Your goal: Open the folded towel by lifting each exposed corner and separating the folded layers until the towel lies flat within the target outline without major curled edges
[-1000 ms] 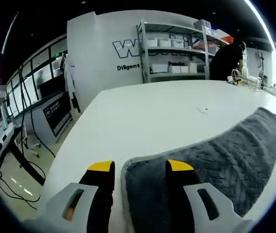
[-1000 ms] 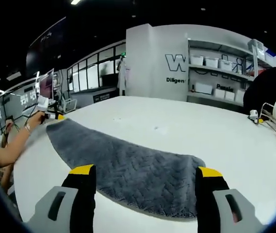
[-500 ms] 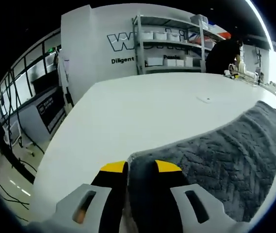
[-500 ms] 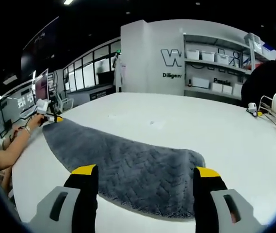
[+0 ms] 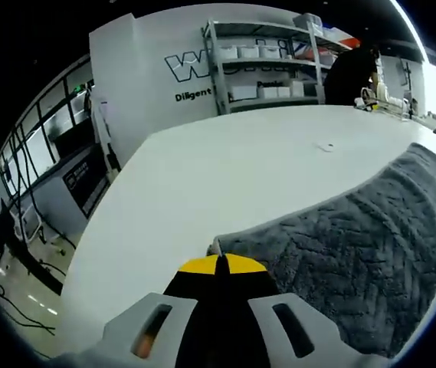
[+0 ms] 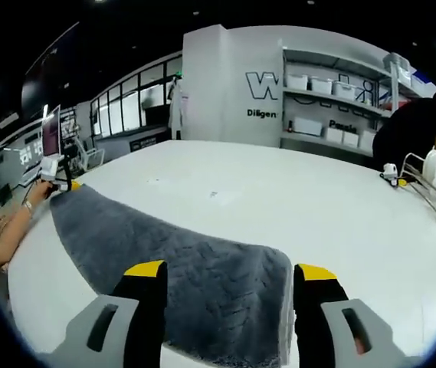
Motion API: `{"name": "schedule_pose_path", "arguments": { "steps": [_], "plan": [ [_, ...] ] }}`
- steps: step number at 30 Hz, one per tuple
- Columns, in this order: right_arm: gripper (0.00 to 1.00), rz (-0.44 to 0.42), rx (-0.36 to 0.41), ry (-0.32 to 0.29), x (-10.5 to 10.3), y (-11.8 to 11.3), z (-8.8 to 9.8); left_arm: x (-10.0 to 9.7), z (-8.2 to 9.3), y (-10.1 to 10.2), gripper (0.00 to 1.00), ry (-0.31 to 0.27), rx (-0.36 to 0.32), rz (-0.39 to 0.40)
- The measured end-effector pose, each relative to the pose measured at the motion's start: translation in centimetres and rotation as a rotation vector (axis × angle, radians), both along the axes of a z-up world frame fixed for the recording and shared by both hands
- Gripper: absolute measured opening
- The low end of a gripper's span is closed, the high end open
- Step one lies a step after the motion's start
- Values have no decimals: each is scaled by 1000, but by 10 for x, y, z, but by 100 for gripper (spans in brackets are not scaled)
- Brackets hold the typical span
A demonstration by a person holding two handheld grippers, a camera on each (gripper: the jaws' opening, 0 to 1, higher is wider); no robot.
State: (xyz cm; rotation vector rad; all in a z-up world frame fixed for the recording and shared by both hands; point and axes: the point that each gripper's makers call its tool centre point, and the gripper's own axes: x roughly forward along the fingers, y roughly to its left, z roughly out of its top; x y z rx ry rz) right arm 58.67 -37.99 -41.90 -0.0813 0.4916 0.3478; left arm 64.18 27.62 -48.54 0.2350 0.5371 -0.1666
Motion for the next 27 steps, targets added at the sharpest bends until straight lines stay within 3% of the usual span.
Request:
{"name": "schedule_pose_path", "arguments": {
  "steps": [5, 11, 17, 21, 27],
  "plan": [
    [53, -18, -49, 32, 24, -18, -16, 0, 0, 1, 1, -1, -11, 7],
    [39, -44, -48, 94, 51, -31, -43, 0, -2, 0, 1, 0, 17, 4],
    [33, -37, -61, 170, 71, -33, -75, 0, -4, -3, 1, 2, 51, -1],
    [28, -34, -12, 179, 85, -27, -81, 0, -5, -3, 1, -3, 72, -9],
    [16, -4, -9, 187, 92, -22, -81, -3, -5, -5, 1, -7, 70, -18]
  ]
}}
